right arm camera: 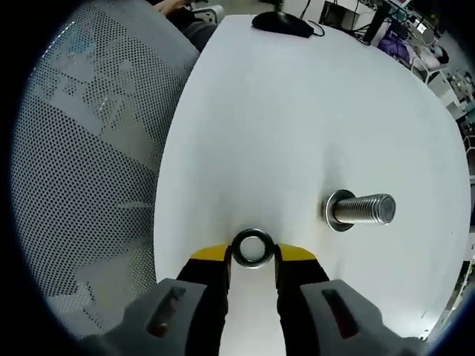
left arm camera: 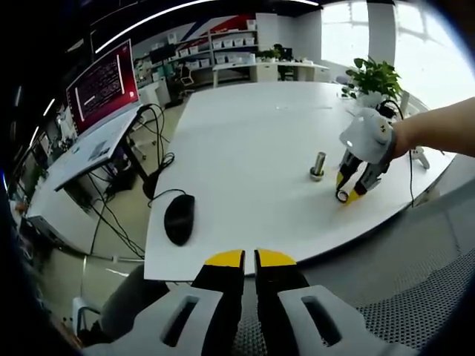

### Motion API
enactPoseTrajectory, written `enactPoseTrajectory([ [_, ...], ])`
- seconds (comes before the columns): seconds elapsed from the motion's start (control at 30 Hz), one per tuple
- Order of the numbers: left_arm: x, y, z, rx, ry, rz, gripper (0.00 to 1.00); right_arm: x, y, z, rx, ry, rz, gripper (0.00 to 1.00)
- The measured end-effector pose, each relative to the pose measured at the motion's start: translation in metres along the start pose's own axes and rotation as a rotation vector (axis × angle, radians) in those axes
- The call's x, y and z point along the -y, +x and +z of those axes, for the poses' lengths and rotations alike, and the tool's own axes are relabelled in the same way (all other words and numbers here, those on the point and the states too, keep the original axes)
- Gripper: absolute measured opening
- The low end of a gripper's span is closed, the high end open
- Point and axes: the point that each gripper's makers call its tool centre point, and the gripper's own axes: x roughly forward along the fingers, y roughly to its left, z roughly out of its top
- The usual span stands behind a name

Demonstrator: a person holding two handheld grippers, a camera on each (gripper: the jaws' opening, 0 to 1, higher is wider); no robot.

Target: Place the washer onto the threaded stud by aligning its center hole with the stud, sliding it down to the base, and recovering from edge contact or off-axis alignment until the washer reaches the visible bottom stop.

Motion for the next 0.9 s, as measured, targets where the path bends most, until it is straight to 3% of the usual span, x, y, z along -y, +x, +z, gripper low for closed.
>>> enactPoseTrajectory([
  [0.2, 0.0, 0.0, 0.0, 0.0, 0.0, 0.001, 0.02, -0.001, 0.0, 0.003, 0.023, 0.085, -0.007, 0.23],
  [0.7, 0.0, 0.0, 0.0, 0.0, 0.0, 0.001, 0.02, 0.006, -0.02, 0.005, 0.007, 0.079, -0.015, 0.23],
  [0.9, 0.0, 0.0, -0.001, -0.006, 0.004, 0.0, 0.02, 0.007, -0.032, 0.012, 0.01, 0.118, -0.025, 0.23],
])
